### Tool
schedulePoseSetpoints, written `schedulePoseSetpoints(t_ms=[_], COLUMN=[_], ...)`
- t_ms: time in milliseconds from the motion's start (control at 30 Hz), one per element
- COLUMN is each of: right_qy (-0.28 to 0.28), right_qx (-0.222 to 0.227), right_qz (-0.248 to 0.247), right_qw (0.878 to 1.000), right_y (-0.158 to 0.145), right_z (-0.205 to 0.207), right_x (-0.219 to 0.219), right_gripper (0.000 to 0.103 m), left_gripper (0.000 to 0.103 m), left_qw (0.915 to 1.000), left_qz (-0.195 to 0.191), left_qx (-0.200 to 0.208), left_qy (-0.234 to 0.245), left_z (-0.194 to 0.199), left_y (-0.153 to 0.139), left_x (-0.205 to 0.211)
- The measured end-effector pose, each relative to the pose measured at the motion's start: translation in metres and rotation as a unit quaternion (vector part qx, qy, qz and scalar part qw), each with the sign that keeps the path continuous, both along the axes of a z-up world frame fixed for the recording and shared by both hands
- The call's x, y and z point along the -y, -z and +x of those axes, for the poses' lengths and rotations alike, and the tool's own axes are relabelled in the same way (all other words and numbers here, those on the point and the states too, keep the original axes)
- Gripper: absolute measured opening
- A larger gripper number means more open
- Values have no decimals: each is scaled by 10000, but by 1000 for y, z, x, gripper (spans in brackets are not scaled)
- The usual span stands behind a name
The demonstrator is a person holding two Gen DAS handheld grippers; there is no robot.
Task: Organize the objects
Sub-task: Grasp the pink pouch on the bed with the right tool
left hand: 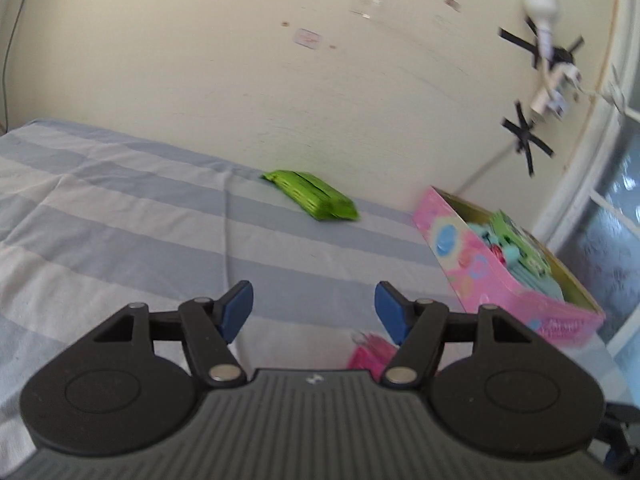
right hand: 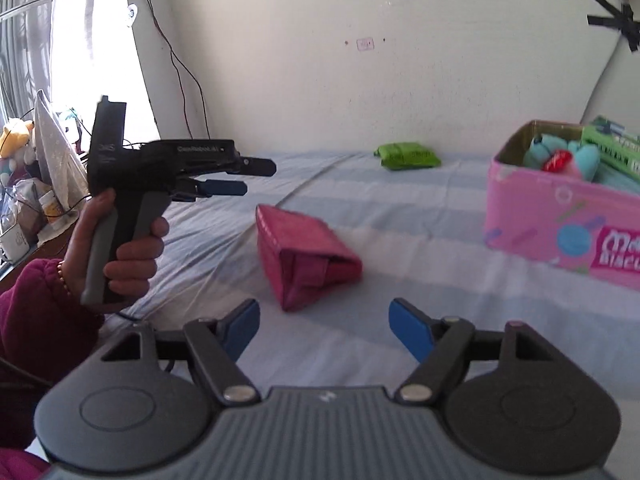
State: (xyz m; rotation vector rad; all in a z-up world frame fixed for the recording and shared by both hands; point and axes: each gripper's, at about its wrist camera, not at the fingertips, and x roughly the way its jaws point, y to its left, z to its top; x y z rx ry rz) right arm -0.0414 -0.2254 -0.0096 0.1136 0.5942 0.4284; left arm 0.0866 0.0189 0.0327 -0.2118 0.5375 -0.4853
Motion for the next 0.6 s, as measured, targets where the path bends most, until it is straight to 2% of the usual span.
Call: schedulePoseSetpoints(t_ms=[233,267,300,333,433,533,600], right_qy=[-73,-70,-81,-114,-130,-56,72], right_qx=[-173,-188,-189,-182,-261,-99,179], right_qz=[-58,-68,-70,-73,-108,-147,-263], right_qw=[9998,9998,9998,9997,9995,9998,9995], right_y=[6,5,4,6,10,10,4], right_z=[14,14,18,22,29,20,8], right_x=[-29,-33,-36,-39,-43,-38,-32], right_gripper=[57,54,52,47,20,13,14], left_gripper=[72,69,58,55,56,53,52], left_qw=[9991,9990,9983,9970,9986,9978,9969], left_qz=[277,152,-25,-187,39,-187,-328], left_qx=[-279,-339,-448,-573,-440,-462,-336], left_qy=[166,256,381,478,282,442,631], left_z=[-6,-9,-12,-15,-34,-37,-38], left_y=[13,15,18,20,14,-1,-14], left_x=[19,18,18,19,32,38,53])
